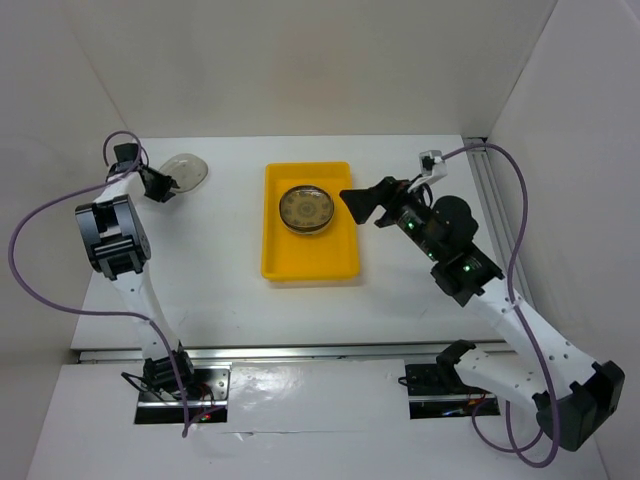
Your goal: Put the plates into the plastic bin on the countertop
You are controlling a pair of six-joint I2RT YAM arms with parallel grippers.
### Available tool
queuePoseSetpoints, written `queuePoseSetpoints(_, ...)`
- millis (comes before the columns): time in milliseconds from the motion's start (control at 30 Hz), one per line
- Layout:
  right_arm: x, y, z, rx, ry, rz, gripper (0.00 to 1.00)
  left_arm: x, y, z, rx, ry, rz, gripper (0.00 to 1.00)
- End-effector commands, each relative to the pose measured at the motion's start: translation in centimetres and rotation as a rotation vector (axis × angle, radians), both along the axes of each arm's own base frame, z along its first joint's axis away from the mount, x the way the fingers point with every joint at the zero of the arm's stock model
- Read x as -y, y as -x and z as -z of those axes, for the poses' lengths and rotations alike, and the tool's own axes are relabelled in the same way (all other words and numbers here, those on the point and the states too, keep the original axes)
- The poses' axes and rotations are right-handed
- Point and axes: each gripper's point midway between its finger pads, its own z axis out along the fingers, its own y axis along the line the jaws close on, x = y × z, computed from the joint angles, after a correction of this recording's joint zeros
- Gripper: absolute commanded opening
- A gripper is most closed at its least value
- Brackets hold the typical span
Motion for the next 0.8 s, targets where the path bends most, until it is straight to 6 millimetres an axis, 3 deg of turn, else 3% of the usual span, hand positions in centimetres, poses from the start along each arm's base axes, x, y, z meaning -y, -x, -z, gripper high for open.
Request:
queuePoseSetpoints(0,1.2,2.5,-3.2,0.068,-0.09,-0.009,1.0,0.1,-0.5,0.8,-0.038,-0.023,0.02,0.38)
queuePoseSetpoints(33,1.3,2.7,-3.4,0.071,-0.092,-0.009,1.0,-0.1,-0.9,0.8,-0.033,-0.025,0.02,0.36)
queuePoseSetpoints(100,1.6,3.2,-3.3,0.064,-0.088,-0.009,1.0,0.3,-0.7,1.3,-0.076,-0.014,0.015,0.23)
queuePoseSetpoints(133,2.1,3.4,-4.1,0.075,-0.097,0.007,1.0,0.0,-1.2,0.8,-0.071,-0.023,0.009,0.2)
queuePoseSetpoints(233,2.8,3.3,-4.1,0.057,-0.078,0.042,1.0,0.0,-1.3,1.6,-0.096,-0.014,0.01,0.2)
queuePoseSetpoints(300,3.0,3.6,-3.9,0.054,-0.066,0.043,1.0,0.0,-1.2,2.2,-0.106,-0.011,0.01,0.34)
queuePoseSetpoints(333,3.4,3.8,-4.3,0.065,-0.074,0.054,1.0,0.1,-1.5,1.8,-0.092,-0.001,0.009,0.47)
queuePoseSetpoints(567,4.0,3.7,-4.0,0.05,-0.067,0.085,1.0,0.2,-2.3,2.2,-0.077,0.014,0.023,0.49)
queuePoseSetpoints(700,4.0,3.7,-4.0,0.05,-0.067,0.085,1.0,0.2,-2.5,2.5,-0.078,0.007,0.031,0.22)
queuePoseSetpoints(733,4.0,3.7,-4.0,0.05,-0.067,0.085,1.0,0.3,-2.7,2.5,-0.073,0.016,0.038,0.07)
queuePoseSetpoints(767,4.1,3.6,-4.0,0.05,-0.068,0.094,1.0,0.3,-2.7,2.5,-0.073,0.009,0.047,0.0)
